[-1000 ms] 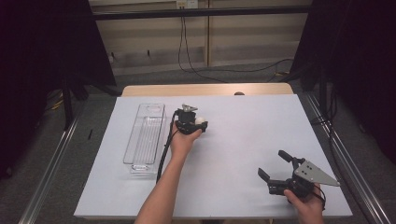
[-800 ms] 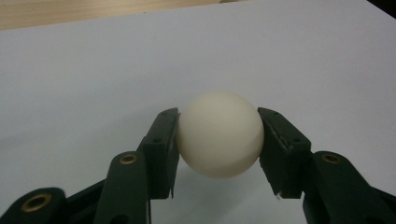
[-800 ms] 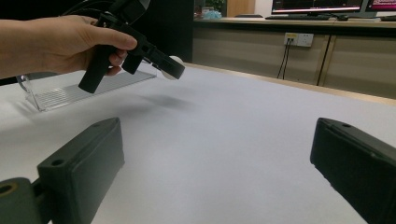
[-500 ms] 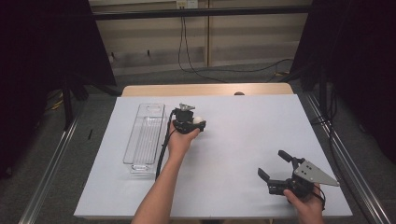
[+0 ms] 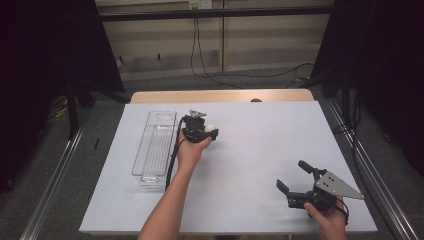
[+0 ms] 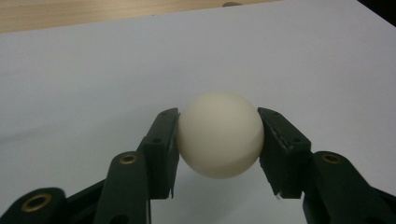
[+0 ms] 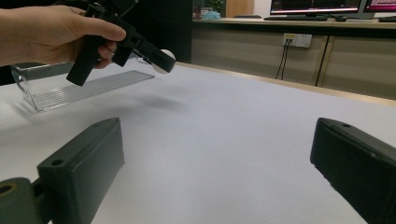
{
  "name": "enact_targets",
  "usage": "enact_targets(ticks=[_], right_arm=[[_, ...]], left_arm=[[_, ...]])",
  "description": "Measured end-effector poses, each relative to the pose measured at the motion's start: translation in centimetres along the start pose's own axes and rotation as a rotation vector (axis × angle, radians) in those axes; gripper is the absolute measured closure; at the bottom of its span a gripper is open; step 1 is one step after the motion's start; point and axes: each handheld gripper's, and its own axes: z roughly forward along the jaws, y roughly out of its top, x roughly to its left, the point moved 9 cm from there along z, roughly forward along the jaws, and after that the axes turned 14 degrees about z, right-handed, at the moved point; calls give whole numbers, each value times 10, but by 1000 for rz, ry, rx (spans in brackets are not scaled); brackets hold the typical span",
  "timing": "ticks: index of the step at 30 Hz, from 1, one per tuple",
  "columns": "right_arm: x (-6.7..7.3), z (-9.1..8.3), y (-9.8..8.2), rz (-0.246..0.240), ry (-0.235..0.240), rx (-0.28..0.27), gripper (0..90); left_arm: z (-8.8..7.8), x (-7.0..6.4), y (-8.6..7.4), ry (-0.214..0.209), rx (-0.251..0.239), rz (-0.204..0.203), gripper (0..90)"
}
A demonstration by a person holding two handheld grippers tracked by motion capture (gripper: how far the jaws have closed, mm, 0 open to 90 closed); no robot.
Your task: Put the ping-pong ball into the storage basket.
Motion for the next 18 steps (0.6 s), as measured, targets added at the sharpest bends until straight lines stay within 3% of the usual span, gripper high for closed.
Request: enact_targets(ticks=[4,6,9,11,12,15,16,18], right_arm=[[0,0,0,1,0,3,21],[0,0,0,4,-3,0,21],[0,0,0,8,-2,2,21],[0,0,0,10,-2,1,21],[0,0,0,11,-3,0,21],[0,0,0,9,-3,3,21],[-1,0,0,11,-4,0,21],[-1,0,0,11,-3,0,21]], left_arm=[[-3,0,2,1,-8,-10,512],[-5,0,1,-4,7,13,512],[-6,0,2,-5,2,12,512],[-7,0,4,-2,-9,-5,512],[-9,1,2,-3,7,17,512],[-11,1,4,-15,-4,11,512],[-11,1,6,-6,-19,-8,512],[-13,2,6,-4,-9,4,512]])
